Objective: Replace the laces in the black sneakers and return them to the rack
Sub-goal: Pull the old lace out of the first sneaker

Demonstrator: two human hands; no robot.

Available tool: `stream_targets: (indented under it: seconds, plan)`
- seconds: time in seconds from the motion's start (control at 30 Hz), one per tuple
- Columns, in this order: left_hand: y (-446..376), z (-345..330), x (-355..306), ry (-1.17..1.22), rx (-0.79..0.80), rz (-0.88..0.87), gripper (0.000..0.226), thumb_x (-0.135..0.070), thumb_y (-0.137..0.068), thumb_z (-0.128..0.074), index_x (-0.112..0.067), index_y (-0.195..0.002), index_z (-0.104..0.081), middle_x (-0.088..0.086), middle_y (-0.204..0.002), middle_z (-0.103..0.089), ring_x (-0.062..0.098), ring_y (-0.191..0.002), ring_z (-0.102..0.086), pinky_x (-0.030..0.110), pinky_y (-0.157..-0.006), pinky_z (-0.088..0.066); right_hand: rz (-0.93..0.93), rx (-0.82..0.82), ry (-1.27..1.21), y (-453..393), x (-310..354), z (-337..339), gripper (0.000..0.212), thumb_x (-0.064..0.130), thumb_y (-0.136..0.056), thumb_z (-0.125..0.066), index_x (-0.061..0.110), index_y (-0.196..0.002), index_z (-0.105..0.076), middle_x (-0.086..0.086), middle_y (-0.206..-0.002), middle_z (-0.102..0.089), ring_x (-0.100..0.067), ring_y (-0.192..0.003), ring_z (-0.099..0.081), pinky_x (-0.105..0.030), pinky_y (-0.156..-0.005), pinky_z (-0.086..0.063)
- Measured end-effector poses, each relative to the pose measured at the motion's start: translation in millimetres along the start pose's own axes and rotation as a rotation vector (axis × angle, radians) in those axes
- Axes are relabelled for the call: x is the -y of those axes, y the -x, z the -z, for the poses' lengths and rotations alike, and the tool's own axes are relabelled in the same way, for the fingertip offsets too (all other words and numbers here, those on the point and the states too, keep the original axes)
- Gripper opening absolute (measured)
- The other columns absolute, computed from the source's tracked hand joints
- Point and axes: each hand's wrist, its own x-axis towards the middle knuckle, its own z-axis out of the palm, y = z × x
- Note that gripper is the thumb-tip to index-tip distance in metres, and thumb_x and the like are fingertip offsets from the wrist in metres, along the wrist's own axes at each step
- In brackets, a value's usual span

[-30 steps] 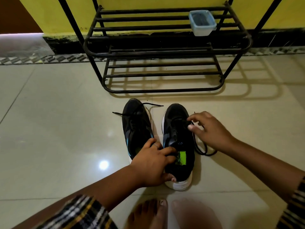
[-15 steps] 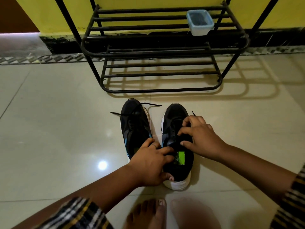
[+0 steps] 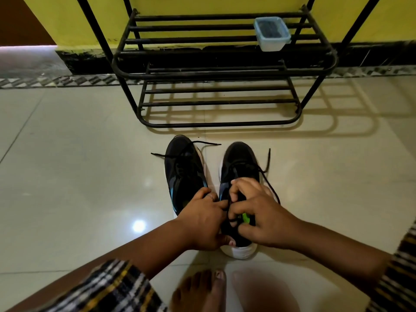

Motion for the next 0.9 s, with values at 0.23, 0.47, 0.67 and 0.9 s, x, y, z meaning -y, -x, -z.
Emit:
stream_targets:
  seconds: [0.23, 0.47, 0.67, 0.9]
  plan:
    - [-0.2, -4.0, 1.5, -0.011, -0.019, -0.016, 0.061, -0.063, -0.088, -0.042, -0.032, -0.141, -0.037, -0.007, -0.149, -0.029, 0.030, -0.131, -0.031, 0.043, -0.114, -0.002, -0.059, -0.119, -0.368, -11.2, -0.4, 19.8, 0.011, 0.016, -0.071, -0.057, 0.027, -0.072, -0.053, 0.002, -0.074, -0.051, -0.008, -0.067, -0.050, -0.029, -0.065, -0.043]
    - [-0.7, -8.2, 4.0, -0.003, -0.043, -0.039, 0.059, -0.064, -0.088, -0.041, -0.031, -0.137, -0.042, -0.010, -0.150, -0.028, 0.029, -0.128, -0.035, 0.044, -0.113, -0.003, -0.417, -0.160, -0.009, -25.1, -20.8, 53.0, 0.014, 0.011, -0.080, -0.066, 0.018, -0.085, -0.055, 0.004, -0.076, -0.056, -0.014, -0.074, -0.054, -0.017, -0.063, -0.042]
    - [-1.7, -6.1, 5.4, -0.003, -0.036, -0.044, 0.059, -0.064, -0.088, -0.043, -0.030, -0.136, -0.044, -0.011, -0.151, -0.027, 0.028, -0.127, -0.036, 0.044, -0.112, -0.005, -0.533, 0.070, 0.322, -27.9, -12.9, 52.1, 0.024, 0.032, -0.088, -0.060, 0.013, -0.074, -0.061, -0.006, -0.072, -0.060, -0.024, -0.072, -0.056, -0.030, -0.061, -0.042]
    - [-2.1, -6.6, 4.5, -0.007, -0.036, -0.042, 0.059, -0.064, -0.087, -0.044, -0.031, -0.136, -0.044, -0.013, -0.152, -0.026, 0.028, -0.125, -0.037, 0.043, -0.110, -0.006, -0.391, -0.026, 0.369, -20.7, -11.2, 63.6, 0.021, 0.032, -0.084, -0.059, 0.026, -0.064, -0.054, 0.006, -0.065, -0.056, -0.012, -0.078, -0.049, -0.034, -0.088, -0.029]
